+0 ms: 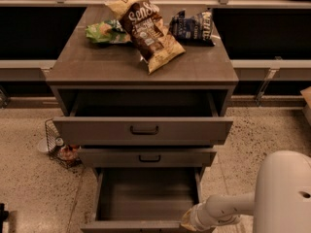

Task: Close bottom drawer

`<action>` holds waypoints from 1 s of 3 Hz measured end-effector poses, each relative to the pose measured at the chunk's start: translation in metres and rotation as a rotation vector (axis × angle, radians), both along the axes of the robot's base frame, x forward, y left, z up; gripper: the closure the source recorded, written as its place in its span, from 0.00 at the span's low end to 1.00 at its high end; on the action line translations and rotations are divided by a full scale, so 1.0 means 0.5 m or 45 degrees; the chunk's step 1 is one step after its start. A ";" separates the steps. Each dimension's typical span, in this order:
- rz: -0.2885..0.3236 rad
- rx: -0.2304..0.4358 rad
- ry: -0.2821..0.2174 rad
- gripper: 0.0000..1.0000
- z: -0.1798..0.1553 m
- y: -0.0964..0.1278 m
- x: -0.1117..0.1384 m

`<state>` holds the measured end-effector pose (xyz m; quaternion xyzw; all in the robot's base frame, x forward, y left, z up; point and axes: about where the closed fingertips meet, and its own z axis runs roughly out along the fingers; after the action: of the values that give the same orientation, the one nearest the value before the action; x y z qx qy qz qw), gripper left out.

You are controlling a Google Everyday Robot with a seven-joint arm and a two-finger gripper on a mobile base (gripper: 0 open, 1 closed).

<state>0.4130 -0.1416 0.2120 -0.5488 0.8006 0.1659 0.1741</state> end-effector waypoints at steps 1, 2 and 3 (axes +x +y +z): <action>-0.027 0.002 0.034 1.00 -0.012 -0.005 -0.018; -0.027 0.002 0.034 1.00 -0.008 -0.005 -0.018; -0.050 0.019 0.038 1.00 0.008 -0.004 -0.045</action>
Offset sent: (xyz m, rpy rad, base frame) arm -0.0684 -0.0147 -0.0170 -0.0056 0.1400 -0.0738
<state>0.3902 -0.1433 0.2159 -0.5290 0.8125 0.1768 0.1695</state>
